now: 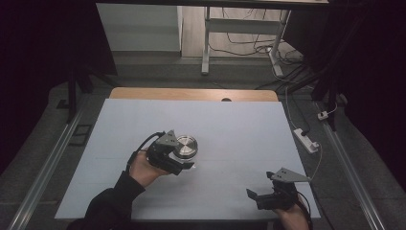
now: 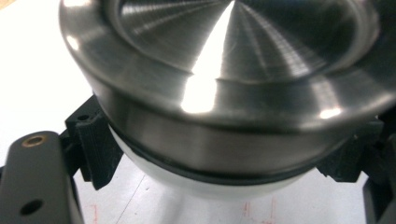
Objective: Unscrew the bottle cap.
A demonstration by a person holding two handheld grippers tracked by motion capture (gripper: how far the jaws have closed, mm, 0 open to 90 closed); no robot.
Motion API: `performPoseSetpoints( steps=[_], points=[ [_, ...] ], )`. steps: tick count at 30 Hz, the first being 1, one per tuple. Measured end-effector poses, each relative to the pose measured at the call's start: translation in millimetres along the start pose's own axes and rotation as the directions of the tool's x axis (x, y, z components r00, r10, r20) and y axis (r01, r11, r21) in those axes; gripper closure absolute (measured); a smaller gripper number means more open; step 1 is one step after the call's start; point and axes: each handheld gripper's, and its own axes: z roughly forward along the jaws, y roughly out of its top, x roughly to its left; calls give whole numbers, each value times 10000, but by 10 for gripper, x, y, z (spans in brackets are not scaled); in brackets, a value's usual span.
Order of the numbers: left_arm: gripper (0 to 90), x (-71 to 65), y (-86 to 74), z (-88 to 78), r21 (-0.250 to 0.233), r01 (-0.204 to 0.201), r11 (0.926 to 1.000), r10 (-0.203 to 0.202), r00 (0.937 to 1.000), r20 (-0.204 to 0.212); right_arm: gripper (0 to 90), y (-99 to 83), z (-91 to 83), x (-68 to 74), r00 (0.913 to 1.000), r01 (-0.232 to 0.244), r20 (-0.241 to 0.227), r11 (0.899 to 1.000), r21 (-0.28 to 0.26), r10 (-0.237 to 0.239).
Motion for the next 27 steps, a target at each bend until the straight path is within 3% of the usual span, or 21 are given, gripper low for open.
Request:
performPoseSetpoints(
  steps=[16,24,27],
  points=[
    [160,-23,8,3,30,-72,10000,72,9999,94,0,263,46,226,9950,467,-855,9976,-512,-509],
    [160,-20,9,-7,53,-181,9998,181,9998,73,0,477,136,389,9826,1288,-1238,9884,-808,-1382],
    [160,-27,10,-7,29,-181,9998,181,9998,67,0,532,160,421,9795,1385,-1343,9860,-927,-1502]
  ],
)
